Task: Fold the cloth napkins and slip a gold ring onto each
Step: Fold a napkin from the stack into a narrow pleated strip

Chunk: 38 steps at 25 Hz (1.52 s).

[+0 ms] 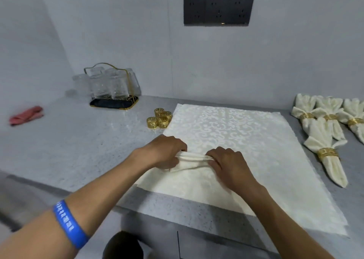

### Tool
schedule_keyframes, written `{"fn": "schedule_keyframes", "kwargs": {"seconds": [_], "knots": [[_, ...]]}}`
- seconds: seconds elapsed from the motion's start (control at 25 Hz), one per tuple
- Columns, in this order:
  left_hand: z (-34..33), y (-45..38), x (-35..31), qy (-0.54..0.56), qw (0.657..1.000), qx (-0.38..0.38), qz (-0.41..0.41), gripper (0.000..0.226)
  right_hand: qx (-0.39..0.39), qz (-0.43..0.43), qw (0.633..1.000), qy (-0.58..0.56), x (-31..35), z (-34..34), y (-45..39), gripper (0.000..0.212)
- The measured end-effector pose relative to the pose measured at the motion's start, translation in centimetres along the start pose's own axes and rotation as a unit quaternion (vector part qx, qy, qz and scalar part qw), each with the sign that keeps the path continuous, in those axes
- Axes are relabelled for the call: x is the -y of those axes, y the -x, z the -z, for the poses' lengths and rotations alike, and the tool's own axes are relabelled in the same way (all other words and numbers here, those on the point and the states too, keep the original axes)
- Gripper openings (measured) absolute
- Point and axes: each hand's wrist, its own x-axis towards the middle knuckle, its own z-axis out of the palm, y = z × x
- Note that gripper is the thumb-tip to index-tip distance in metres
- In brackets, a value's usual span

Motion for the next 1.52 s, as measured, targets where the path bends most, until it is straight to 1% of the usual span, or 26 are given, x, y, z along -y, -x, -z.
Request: {"fn": "schedule_keyframes", "kwargs": {"seconds": [0.08,0.12,0.16,0.2,0.24,0.28,0.36,0.44,0.48,0.6,0.68,0.8,0.88,0.92,1.0,1.08,1.12,1.16,1.24,1.28,1.32,1.4,1.44,1.52], "knots": [[-0.4,0.4,1.5,0.021,0.999,0.020,0.039,0.030,0.012,-0.018,0.998,-0.054,0.8,-1.0,-1.1,0.014],[-0.3,0.4,2.1,0.035,0.998,0.021,0.054,0.032,0.017,-0.038,0.993,-0.111,0.6,-1.3,-1.1,0.012],[0.0,0.2,2.8,0.046,0.997,0.012,0.065,0.033,0.014,-0.063,0.980,-0.187,0.2,-1.3,-0.9,0.011],[0.3,0.1,3.7,0.058,0.995,-0.007,0.079,0.033,0.003,-0.093,0.959,-0.269,-0.1,-1.4,-0.5,0.012],[0.7,-0.1,4.6,0.076,0.992,-0.032,0.099,0.033,-0.017,-0.120,0.937,-0.328,-0.5,-1.3,0.1,0.013],[0.9,-0.6,5.6,0.098,0.986,-0.061,0.123,0.033,-0.038,-0.137,0.922,-0.361,-0.7,-1.2,0.5,0.014],[0.8,-2.2,7.4,0.131,0.970,-0.117,0.166,0.033,-0.047,-0.146,0.916,-0.372,-0.9,-1.2,0.8,0.014],[0.1,-4.3,8.8,0.148,0.958,-0.143,0.198,0.031,-0.039,-0.145,0.920,-0.361,-0.4,-1.4,0.6,0.016],[-0.3,-5.5,9.3,0.157,0.954,-0.141,0.213,0.032,-0.037,-0.147,0.922,-0.356,-0.3,-1.5,0.6,0.016],[-0.8,-8.5,10.2,0.162,0.951,-0.081,0.251,0.034,-0.033,-0.158,0.924,-0.347,-0.3,-1.4,0.5,0.018],[-1.0,-10.2,10.5,0.150,0.950,-0.053,0.270,0.031,-0.029,-0.159,0.930,-0.331,-0.3,-1.4,0.2,0.021],[-1.2,-11.1,10.4,0.134,0.951,-0.059,0.273,0.028,-0.027,-0.162,0.931,-0.325,-0.4,-1.7,-0.1,0.020],[-1.5,-10.6,10.1,0.129,0.955,-0.092,0.251,0.032,-0.027,-0.171,0.926,-0.335,-0.7,-1.6,0.1,0.020],[-1.5,-9.8,9.8,0.127,0.959,-0.116,0.227,0.033,-0.025,-0.175,0.922,-0.345,-0.7,-1.6,0.1,0.020],[-1.7,-8.0,8.9,0.140,0.965,-0.171,0.142,0.031,-0.008,-0.177,0.913,-0.367,-0.7,-1.5,-0.1,0.022],[-1.8,-6.1,7.3,0.163,0.962,-0.217,0.028,0.030,0.002,-0.195,0.894,-0.402,-0.9,-1.3,-0.3,0.022],[-1.7,-5.0,6.2,0.173,0.958,-0.226,-0.021,0.032,-0.004,-0.221,0.870,-0.440,-0.8,-0.8,-0.5,0.021],[-1.4,-4.0,5.0,0.182,0.953,-0.232,-0.063,0.033,-0.014,-0.256,0.829,-0.496,-1.0,0.1,-0.5,0.020],[-0.4,-2.6,2.5,0.198,0.944,-0.232,-0.124,0.034,-0.032,-0.300,0.716,-0.630,-2.0,2.2,-0.5,0.018],[0.1,-2.1,1.3,0.202,0.942,-0.222,-0.149,0.035,-0.035,-0.292,0.688,-0.664,-2.8,3.4,-0.4,0.024],[0.4,-1.9,-0.1,0.202,0.940,-0.212,-0.175,0.035,-0.028,-0.265,0.690,-0.673,-3.4,4.5,0.0,0.032],[1.0,-1.7,-2.9,0.195,0.936,-0.195,-0.218,0.036,0.016,-0.187,0.728,-0.659,-4.0,6.1,0.8,0.049],[1.2,-1.6,-4.2,0.193,0.935,-0.188,-0.232,0.037,0.044,-0.157,0.747,-0.644,-4.1,6.7,1.3,0.055],[1.2,-1.4,-6.3,0.189,0.931,-0.183,-0.253,0.038,0.077,-0.131,0.782,-0.605,-4.5,7.6,2.3,0.053]]}}
